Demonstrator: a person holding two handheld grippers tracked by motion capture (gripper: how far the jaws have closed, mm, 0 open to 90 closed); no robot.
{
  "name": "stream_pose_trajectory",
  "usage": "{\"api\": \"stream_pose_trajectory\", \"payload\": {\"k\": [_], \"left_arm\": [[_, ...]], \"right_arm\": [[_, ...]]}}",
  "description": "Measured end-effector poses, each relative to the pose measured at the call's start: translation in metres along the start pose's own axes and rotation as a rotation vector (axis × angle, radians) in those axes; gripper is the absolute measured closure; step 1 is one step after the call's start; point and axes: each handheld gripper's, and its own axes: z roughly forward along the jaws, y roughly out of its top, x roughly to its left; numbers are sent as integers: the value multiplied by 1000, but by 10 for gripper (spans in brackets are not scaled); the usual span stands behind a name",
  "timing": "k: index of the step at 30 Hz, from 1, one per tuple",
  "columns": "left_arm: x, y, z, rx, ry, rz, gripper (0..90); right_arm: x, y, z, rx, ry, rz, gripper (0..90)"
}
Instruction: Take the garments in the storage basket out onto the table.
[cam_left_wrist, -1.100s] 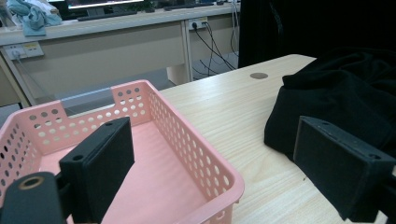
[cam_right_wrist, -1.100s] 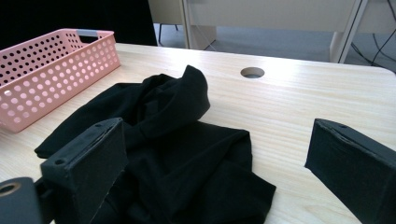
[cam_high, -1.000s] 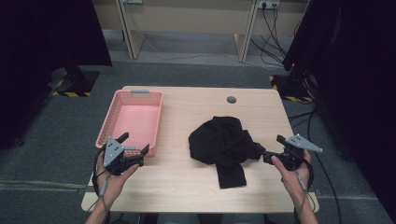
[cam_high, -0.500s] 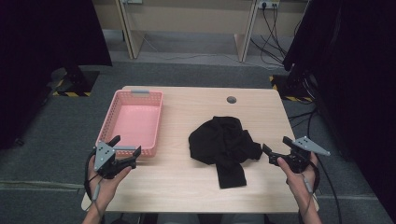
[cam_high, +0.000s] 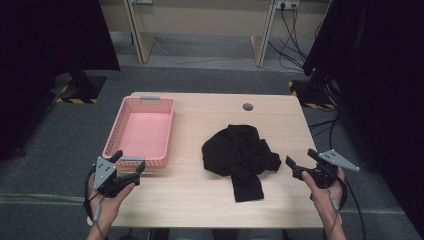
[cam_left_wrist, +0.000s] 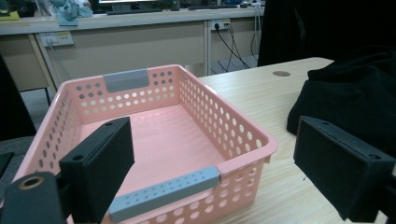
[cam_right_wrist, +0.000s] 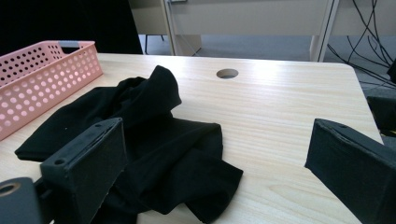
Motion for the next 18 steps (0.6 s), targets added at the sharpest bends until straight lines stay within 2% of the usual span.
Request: {"api": "stream_pose_trajectory", "payload": {"k": [9,18], "left_arm": [[2,-13,-7,-2,7,-27,113],[-2,-28,-8,0,-13,-41,111]], "right_arm": [[-6,-9,-4,-5,-8,17,49],[-12,-20,-8,-9,-21,35,49]]}}
